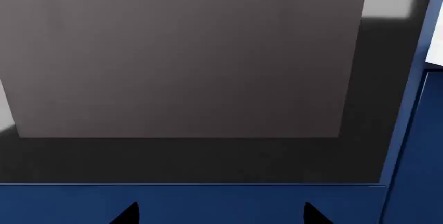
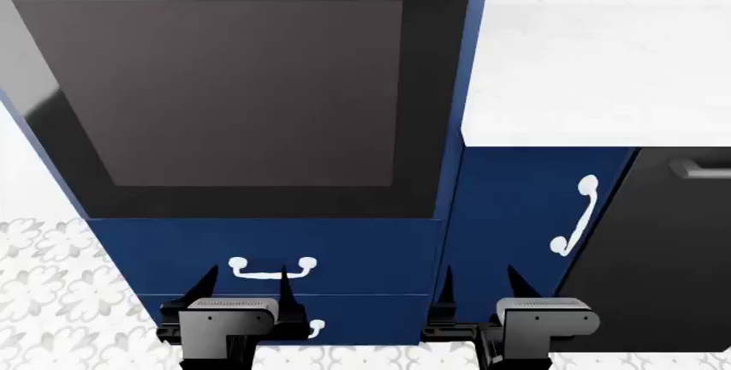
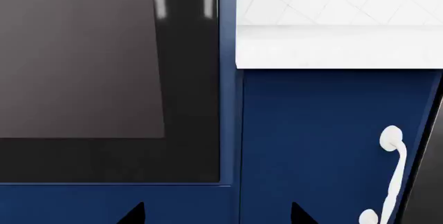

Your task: Preheat the oven by turning the temperature knob.

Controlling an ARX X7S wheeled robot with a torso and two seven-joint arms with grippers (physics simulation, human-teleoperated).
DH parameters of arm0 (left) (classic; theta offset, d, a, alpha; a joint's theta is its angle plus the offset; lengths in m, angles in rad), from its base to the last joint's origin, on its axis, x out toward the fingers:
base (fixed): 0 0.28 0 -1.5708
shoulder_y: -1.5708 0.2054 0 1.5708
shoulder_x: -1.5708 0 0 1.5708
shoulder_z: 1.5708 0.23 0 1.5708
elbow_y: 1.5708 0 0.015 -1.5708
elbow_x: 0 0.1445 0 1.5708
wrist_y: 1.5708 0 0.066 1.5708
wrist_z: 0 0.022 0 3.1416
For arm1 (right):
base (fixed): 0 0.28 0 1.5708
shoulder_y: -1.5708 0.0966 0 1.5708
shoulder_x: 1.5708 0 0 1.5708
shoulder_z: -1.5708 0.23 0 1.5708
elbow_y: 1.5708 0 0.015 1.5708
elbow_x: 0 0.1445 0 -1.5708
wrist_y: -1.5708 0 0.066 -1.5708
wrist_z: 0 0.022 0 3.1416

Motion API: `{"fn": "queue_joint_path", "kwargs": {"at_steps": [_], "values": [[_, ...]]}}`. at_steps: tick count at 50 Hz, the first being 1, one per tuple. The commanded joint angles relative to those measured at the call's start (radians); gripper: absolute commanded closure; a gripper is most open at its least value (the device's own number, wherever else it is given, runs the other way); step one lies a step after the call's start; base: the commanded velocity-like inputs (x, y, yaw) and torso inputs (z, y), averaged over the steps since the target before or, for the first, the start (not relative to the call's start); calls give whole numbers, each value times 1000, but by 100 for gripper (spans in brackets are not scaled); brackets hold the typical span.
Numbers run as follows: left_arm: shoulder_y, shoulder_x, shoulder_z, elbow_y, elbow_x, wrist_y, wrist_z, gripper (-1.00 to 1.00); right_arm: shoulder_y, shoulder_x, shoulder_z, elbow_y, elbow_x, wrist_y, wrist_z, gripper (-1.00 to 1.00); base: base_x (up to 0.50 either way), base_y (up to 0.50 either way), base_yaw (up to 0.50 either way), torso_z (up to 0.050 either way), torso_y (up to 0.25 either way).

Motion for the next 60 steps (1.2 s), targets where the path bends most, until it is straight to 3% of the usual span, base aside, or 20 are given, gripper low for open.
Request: {"fn": "queue_joint_path", "kwargs": {"at_steps": [1,16,21,26,28,39,51,60], "values": [[-6,-17,18,-5,-28,3,-5,-100,9,14,-11,2,21,5,29,-100,0,0,0,0,0],[-16,-55,52,-14,-57,30,-62,-100,20,57,-48,-29,-13,-37,151,-100,0,0,0,0,0],[-5,-63,46,159,-101,-20,-71,-100,9,72,-40,-129,-37,-50,191,-100,0,0,0,0,0],[-79,-83,-10,335,-151,-91,-111,-100,-5,96,-18,-357,-38,-37,205,-100,0,0,0,0,0],[-101,-96,-31,393,-198,-132,-108,-100,5,143,-32,-421,-171,-67,224,-100,0,0,0,0,0],[-209,-137,-74,619,-239,-188,-161,-100,82,177,45,-772,-121,170,187,-100,0,0,0,0,0],[-342,-159,-60,755,-266,-245,-196,-100,209,181,43,-923,-99,321,165,-100,0,0,0,0,0],[-397,-179,-125,789,-314,-267,-226,-100,244,187,67,-969,-86,355,174,-100,0,170,0,0,0]]}}
